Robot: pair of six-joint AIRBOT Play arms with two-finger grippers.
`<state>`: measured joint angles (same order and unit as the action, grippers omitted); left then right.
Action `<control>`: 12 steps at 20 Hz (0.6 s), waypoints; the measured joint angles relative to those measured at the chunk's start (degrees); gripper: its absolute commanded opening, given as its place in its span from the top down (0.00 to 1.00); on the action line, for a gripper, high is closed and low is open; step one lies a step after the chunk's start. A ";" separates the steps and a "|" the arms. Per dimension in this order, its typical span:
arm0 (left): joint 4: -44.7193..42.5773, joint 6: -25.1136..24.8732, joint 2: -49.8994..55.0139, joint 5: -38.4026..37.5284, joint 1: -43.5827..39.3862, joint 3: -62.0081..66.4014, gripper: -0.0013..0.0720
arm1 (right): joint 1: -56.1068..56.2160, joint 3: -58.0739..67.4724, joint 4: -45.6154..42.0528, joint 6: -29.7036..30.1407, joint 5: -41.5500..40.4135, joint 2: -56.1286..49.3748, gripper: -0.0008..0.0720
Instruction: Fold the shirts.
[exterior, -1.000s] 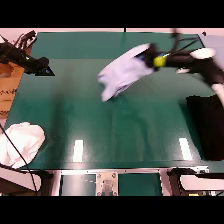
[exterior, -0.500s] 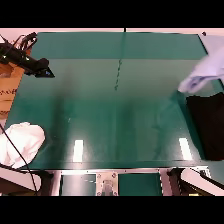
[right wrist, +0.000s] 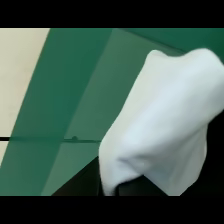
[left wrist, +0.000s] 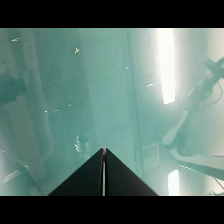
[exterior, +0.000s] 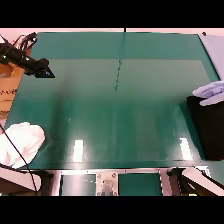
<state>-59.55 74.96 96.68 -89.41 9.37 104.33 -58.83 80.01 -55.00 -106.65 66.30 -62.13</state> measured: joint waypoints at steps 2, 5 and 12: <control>-0.02 0.00 0.02 0.00 0.00 0.02 0.96 | -1.60 -1.73 -2.14 -1.81 0.57 1.38 0.96; 0.00 -0.02 0.00 0.22 0.00 0.02 0.96 | -1.44 -3.04 -1.62 -2.69 -0.76 2.23 0.96; 0.02 -0.02 0.02 1.11 0.00 0.00 0.96 | 8.57 -3.76 9.75 -3.04 -20.39 0.46 0.96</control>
<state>-59.53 74.94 96.71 -88.29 9.37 104.33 -50.26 76.25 -45.25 -109.69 45.91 -61.67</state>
